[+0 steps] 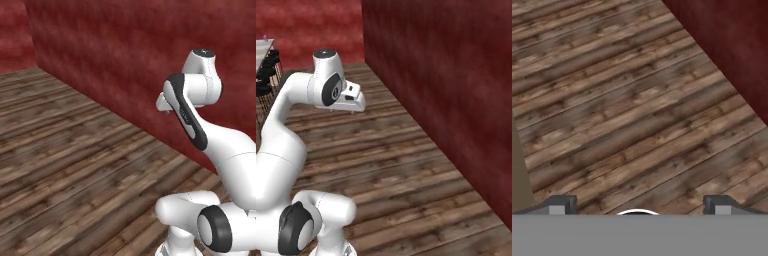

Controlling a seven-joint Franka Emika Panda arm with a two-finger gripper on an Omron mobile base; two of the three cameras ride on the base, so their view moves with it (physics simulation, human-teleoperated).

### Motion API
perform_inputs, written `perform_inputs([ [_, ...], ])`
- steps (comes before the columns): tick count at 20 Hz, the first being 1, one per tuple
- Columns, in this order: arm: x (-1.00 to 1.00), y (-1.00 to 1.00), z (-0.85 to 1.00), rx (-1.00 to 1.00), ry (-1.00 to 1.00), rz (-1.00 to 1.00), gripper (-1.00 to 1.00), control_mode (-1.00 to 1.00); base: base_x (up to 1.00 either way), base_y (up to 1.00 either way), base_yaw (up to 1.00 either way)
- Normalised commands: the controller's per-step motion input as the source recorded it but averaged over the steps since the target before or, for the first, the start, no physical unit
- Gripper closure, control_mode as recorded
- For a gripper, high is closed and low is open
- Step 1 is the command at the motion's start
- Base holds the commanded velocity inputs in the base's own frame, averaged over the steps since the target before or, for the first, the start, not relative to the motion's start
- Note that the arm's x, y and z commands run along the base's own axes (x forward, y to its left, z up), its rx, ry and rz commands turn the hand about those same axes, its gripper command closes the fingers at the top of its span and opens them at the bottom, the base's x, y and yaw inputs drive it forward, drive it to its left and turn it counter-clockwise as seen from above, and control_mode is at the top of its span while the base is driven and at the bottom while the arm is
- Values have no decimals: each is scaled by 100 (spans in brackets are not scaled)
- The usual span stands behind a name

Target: Four empty soda cans are scattered around the kitchen. Gather all the cans and cluster them next to the stove for recycling.

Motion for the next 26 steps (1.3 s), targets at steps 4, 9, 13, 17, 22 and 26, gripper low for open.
perform_inputs([
  [4,0,0,0,0,0,0,-100,100,68,-14,18],
  [9,0,0,0,0,0,0,-100,100,69,-9,21],
  [13,0,0,0,0,0,0,-100,100,70,-4,23],
  [17,0,0,0,0,0,0,-100,100,71,-5,22],
  [22,0,0,0,0,0,0,-100,100,72,-9,16],
  [26,0,0,0,0,0,0,-100,100,73,-15,7],
])
